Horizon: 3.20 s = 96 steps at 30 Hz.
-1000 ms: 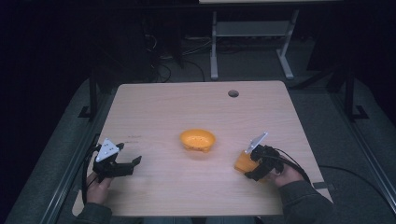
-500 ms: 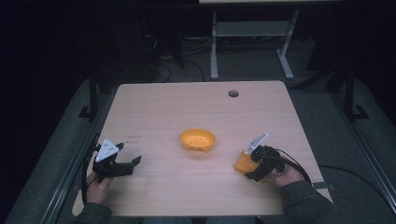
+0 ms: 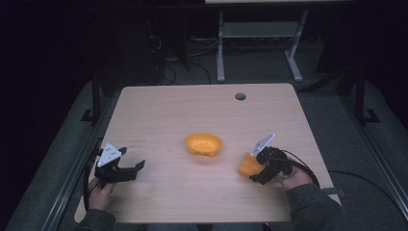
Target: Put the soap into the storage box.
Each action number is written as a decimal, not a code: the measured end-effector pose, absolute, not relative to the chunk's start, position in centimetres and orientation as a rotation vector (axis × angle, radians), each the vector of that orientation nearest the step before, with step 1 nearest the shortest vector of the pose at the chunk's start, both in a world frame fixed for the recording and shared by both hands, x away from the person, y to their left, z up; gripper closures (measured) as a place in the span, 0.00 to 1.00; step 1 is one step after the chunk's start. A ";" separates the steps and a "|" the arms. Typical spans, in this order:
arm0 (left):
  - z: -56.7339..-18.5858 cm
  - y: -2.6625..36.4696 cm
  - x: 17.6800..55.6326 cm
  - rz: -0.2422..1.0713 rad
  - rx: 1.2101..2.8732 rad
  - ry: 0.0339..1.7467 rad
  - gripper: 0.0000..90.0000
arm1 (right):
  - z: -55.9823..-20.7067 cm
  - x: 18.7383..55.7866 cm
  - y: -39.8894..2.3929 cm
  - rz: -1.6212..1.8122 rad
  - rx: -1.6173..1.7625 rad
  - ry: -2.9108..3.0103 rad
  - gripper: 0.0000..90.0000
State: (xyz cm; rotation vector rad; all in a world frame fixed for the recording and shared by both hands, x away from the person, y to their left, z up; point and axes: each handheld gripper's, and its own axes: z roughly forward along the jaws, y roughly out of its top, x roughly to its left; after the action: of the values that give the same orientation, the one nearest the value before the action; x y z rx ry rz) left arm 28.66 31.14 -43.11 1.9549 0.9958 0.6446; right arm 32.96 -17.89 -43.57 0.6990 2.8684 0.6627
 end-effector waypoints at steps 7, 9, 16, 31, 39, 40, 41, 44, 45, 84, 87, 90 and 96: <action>-43.1 31.2 28.7 0.643 1.957 0.994 0.16 | -42.0 33.6 -17.3 0.675 0.657 2.851 0.23; -43.1 31.2 28.7 0.645 1.961 0.995 0.16 | -41.6 33.9 -17.2 0.693 0.654 2.853 0.23; -43.0 31.3 28.6 0.643 1.960 1.002 0.16 | -41.0 34.9 -16.9 0.723 0.668 2.863 0.23; -43.0 31.4 28.6 0.645 1.952 1.006 0.16 | -40.2 36.4 -16.4 0.767 0.659 2.870 0.23; -43.0 31.4 28.6 0.647 1.953 1.005 0.16 | -40.0 36.7 -15.9 0.751 0.639 2.877 0.23; -43.0 31.4 28.6 0.647 1.953 1.005 0.16 | -39.8 36.9 -15.8 0.752 0.632 2.877 0.23; -43.0 31.4 28.6 0.648 1.953 1.005 0.16 | -39.8 36.9 -15.8 0.752 0.632 2.877 0.23; -43.0 31.4 28.6 0.647 1.952 1.006 0.16 | -39.4 37.1 -15.6 0.756 0.618 2.868 0.23; -43.0 31.4 28.6 0.646 1.950 1.006 0.16 | -39.3 37.1 -15.5 0.760 0.624 2.869 0.23; -43.0 31.5 28.7 0.642 1.935 1.012 0.16 | -36.3 39.5 -12.6 0.773 0.528 2.868 0.23; -43.0 31.5 28.7 0.644 1.936 1.010 0.16 | -36.1 39.7 -12.2 0.764 0.513 2.871 0.23; -43.0 31.6 28.7 0.646 1.937 1.010 0.16 | -36.0 39.9 -11.9 0.782 0.502 2.872 0.23; -43.0 31.5 28.7 0.644 1.935 1.010 0.16 | -35.8 40.1 -11.1 0.761 0.477 2.878 0.23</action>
State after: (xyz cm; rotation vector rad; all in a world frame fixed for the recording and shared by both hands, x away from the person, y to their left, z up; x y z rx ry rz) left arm 28.67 31.52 -43.01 1.9350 1.0104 0.6441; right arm 40.12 -11.08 -35.82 0.4774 2.8780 0.7606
